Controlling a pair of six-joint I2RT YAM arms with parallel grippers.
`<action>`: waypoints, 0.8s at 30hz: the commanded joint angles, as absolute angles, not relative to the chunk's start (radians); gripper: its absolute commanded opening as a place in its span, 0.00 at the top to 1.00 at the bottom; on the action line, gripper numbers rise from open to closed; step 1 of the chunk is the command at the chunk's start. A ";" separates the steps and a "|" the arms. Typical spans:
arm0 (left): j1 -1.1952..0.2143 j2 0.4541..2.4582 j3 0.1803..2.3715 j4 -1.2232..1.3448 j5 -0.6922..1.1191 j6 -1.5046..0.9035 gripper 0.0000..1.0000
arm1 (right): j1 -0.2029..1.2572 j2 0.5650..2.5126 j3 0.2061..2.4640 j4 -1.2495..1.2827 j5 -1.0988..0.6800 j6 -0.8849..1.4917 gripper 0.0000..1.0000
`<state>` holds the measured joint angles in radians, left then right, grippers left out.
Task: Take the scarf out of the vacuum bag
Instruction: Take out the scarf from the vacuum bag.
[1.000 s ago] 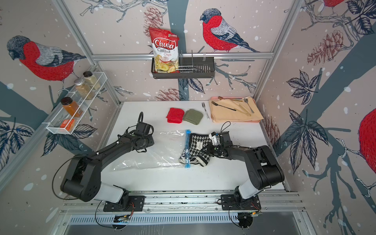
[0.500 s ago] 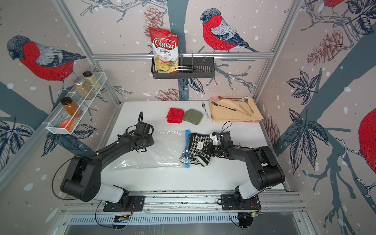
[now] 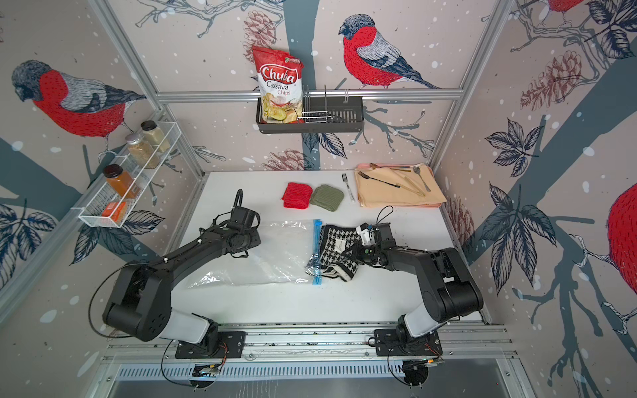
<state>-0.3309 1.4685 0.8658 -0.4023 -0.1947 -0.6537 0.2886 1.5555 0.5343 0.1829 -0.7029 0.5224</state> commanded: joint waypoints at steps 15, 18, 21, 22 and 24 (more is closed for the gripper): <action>-0.331 1.459 0.867 -0.407 -0.231 -0.662 0.89 | 0.279 1.546 0.525 0.199 -0.683 0.528 1.00; -0.330 1.460 0.867 -0.407 -0.230 -0.664 0.89 | 0.279 1.543 0.523 0.201 -0.683 0.529 1.00; -0.331 1.459 0.866 -0.407 -0.231 -0.662 0.90 | 0.278 1.540 0.523 0.199 -0.681 0.530 1.00; -0.331 1.459 0.866 -0.407 -0.232 -0.663 0.90 | 0.275 1.539 0.522 0.197 -0.680 0.530 1.00; -0.331 1.459 0.866 -0.407 -0.232 -0.663 0.90 | 0.270 1.531 0.518 0.198 -0.678 0.531 1.00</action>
